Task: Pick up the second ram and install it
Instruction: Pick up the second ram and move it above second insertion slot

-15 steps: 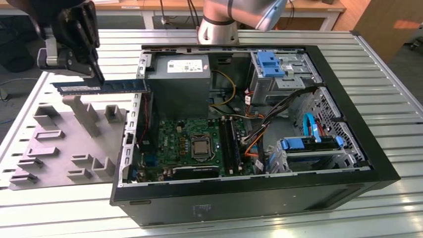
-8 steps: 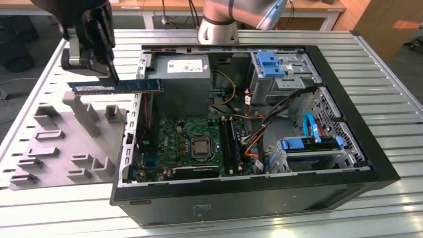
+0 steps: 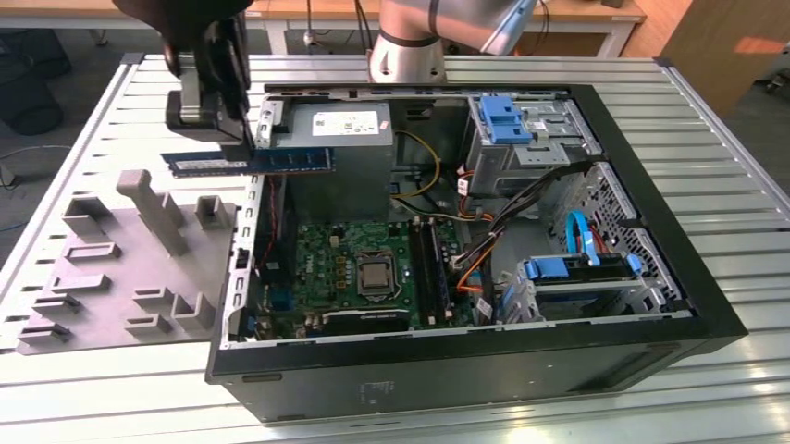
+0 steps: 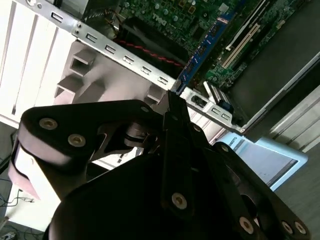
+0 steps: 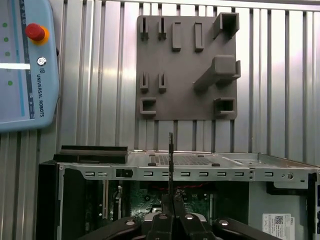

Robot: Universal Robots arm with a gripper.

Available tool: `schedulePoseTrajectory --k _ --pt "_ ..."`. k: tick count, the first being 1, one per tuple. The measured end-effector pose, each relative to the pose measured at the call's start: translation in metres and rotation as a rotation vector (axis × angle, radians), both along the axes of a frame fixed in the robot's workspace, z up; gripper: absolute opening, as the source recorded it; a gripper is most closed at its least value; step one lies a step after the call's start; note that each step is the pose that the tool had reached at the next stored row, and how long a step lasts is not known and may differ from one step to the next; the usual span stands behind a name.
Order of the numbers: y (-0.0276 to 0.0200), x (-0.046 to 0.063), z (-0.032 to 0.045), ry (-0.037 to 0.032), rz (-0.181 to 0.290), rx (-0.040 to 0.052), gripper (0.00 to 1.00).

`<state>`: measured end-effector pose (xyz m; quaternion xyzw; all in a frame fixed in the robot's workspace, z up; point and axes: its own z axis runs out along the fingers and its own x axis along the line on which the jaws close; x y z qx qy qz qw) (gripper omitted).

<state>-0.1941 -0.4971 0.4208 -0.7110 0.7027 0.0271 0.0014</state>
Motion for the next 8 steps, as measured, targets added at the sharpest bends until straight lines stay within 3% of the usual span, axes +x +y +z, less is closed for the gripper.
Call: schedulePoseTrajectory --k 8 --pt "0.0000 0.029 -0.0008 0.0006 0.000 0.0000 0.11"
